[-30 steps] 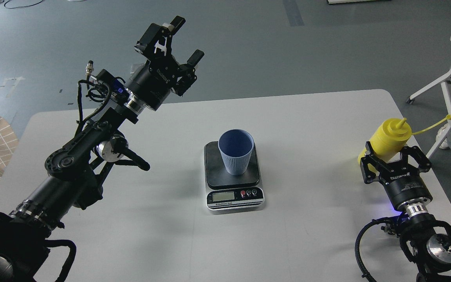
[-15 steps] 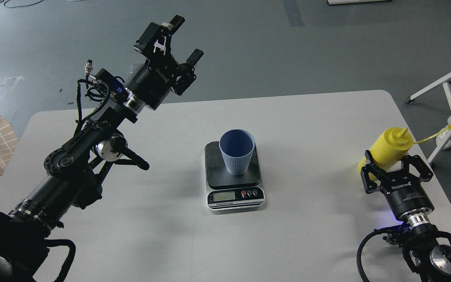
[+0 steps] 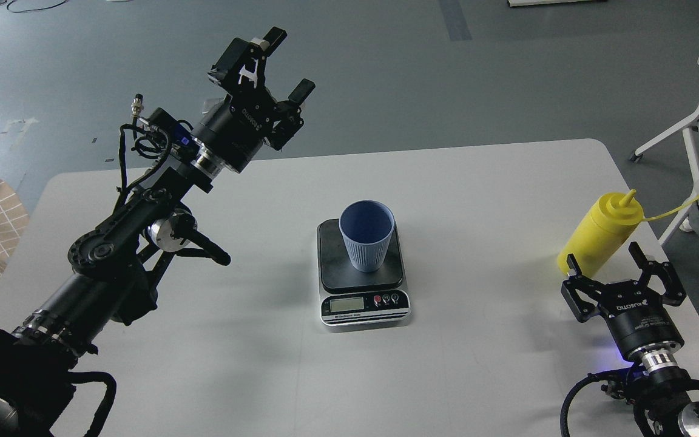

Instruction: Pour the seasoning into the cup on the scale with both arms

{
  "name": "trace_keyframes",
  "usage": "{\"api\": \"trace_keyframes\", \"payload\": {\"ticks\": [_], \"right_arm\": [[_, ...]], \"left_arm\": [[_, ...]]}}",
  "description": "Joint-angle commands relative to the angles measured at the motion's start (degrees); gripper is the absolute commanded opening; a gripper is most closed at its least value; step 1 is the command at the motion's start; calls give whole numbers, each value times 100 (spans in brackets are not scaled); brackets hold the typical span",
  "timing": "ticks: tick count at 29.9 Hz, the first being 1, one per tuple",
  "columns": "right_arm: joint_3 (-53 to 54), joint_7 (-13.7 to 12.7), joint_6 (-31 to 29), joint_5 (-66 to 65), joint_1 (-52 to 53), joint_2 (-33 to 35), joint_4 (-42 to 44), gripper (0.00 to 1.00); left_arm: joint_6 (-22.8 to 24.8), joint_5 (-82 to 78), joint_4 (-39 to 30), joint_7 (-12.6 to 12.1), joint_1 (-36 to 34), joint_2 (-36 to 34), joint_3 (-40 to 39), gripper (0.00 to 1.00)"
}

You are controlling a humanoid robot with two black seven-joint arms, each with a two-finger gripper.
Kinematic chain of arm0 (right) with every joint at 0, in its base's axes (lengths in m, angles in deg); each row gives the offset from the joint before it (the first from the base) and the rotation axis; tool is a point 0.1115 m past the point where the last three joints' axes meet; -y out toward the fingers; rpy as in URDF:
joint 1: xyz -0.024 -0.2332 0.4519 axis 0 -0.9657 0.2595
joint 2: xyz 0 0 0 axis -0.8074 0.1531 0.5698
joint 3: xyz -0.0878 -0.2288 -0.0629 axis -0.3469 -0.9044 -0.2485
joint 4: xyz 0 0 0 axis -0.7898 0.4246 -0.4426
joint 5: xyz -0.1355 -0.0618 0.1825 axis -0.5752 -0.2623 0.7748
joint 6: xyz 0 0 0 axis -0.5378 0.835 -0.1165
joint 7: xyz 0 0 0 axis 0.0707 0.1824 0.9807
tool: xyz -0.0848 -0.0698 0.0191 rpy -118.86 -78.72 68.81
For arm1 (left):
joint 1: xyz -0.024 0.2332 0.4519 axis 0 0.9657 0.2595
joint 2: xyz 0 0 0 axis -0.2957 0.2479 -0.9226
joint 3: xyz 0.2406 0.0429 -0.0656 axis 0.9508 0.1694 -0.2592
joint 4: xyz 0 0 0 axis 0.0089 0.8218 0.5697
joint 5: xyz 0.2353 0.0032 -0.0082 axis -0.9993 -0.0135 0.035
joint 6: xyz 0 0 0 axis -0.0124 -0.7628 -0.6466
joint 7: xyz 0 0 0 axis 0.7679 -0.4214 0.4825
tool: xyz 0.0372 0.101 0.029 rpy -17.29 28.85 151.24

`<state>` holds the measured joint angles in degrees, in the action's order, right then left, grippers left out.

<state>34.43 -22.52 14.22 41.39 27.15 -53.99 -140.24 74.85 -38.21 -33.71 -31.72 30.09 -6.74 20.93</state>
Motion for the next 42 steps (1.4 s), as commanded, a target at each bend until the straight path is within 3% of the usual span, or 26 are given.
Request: {"api": "trace_keyframes", "payload": {"ticks": [1, 10, 25, 31, 33, 42], "right_arm": [[-9, 5, -5, 287, -512, 0, -601, 100], [323, 14, -5, 535, -1322, 667, -1789, 99], [1476, 49, -5, 526, -1402, 1819, -2694, 98], [1599, 49, -5, 517, -576, 2514, -2792, 98], [1573, 32, -5, 439, 141, 2776, -2757, 98], [774, -56, -5, -370, 2156, 2743, -2607, 98]], "left_arm": [[-8, 0, 0, 0, 0, 32, -5, 98], [0, 0, 0, 0, 0, 129, -31, 98], [36, 9, -27, 0, -26, 129, -102, 98], [53, 44, -27, 0, -62, 102, -119, 98], [53, 52, -27, 0, -88, 94, -119, 98], [53, 61, -35, 0, -123, 138, -260, 98]]}}
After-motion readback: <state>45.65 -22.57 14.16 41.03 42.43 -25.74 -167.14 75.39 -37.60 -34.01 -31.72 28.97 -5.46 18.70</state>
